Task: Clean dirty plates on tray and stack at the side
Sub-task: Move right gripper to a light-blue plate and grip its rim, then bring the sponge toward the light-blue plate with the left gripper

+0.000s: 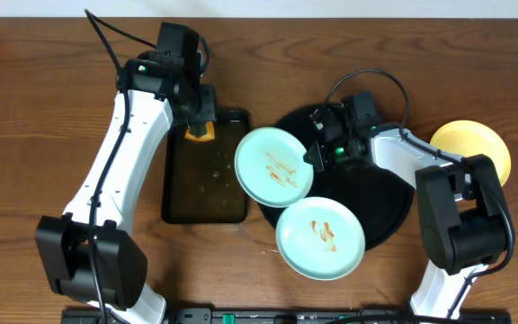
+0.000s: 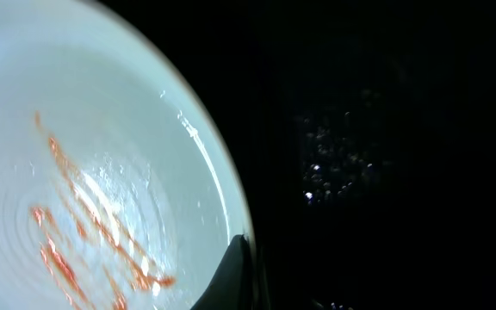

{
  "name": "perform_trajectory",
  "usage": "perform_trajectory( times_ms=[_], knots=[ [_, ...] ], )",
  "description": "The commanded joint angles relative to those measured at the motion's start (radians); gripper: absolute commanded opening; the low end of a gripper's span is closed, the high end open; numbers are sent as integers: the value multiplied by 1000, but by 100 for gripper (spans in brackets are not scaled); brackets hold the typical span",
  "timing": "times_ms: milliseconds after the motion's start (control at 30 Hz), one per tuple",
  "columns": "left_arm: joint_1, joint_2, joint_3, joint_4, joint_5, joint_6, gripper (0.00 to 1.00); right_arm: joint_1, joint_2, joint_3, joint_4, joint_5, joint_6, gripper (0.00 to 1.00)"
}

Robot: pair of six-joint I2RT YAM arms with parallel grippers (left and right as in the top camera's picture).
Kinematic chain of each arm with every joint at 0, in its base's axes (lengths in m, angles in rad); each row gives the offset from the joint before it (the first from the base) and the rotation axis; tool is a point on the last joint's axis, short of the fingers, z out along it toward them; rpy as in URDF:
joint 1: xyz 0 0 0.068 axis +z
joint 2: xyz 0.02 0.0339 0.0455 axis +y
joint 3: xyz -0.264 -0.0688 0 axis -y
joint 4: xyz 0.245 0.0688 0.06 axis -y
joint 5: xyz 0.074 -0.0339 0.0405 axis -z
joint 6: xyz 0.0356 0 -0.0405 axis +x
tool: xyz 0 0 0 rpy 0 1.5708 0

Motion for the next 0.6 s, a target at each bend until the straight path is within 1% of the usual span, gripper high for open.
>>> perform_trajectory(
  times_ms=[0,133,300,333,400,567],
  knots=[
    [0,-7,13,-3,-8,-5,8,-21,-5,10,1,116,66,1],
    [0,-7,13,0,0,-5,8,-78,-69,10,-2,136,79,1],
    [-9,-7,13,34,105,-5,7,-151,-174,10,-20,217,79,1],
    [-29,-7,13,57,132,-5,7,-170,-201,10,-47,254,79,1],
    [-57,-6,13,79,138,-5,7,-182,-213,10,-91,271,79,1],
    [-155,2,-19,176,138,-5,7,-184,-189,5,-217,317,79,1]
  ],
)
